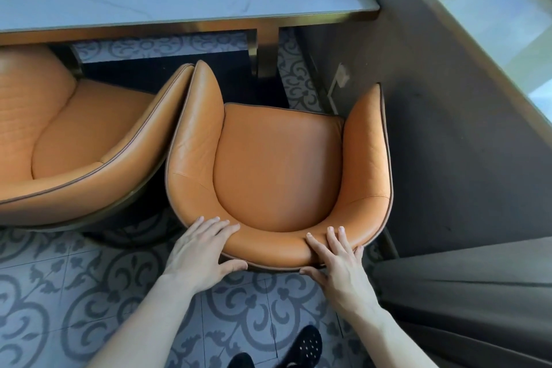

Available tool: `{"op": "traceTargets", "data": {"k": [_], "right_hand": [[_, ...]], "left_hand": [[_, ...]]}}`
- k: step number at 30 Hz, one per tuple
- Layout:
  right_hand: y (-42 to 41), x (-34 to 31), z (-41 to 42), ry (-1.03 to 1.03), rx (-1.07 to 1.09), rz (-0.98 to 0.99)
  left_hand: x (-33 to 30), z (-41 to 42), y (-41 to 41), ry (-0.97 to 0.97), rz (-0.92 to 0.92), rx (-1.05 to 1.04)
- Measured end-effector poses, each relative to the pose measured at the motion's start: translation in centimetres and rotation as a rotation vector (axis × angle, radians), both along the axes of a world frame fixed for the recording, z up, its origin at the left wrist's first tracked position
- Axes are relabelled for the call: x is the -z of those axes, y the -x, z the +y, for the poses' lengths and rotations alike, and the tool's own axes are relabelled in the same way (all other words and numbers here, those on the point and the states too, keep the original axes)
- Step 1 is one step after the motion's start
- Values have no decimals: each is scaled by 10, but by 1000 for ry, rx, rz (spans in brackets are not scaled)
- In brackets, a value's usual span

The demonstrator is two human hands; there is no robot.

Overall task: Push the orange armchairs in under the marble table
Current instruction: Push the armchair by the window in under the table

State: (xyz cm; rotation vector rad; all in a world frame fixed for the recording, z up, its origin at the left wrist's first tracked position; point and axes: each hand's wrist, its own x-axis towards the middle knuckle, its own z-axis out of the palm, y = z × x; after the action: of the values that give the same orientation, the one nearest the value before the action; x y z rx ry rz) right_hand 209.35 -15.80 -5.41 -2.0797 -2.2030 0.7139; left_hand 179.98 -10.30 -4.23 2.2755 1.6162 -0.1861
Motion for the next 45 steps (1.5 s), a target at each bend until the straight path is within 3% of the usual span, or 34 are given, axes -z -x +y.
{"op": "traceTargets", "data": {"k": [11, 29, 45], "right_hand": [[-11, 9, -5, -26, -13, 5], [-146, -2, 30, 85, -178, 34], [-208, 2, 77, -3, -298, -71]], "left_hand": [[-1, -7, -13, -23, -28, -31], [13, -43, -134, -25, -92, -194], [31, -29, -197, -115, -151, -222]]}}
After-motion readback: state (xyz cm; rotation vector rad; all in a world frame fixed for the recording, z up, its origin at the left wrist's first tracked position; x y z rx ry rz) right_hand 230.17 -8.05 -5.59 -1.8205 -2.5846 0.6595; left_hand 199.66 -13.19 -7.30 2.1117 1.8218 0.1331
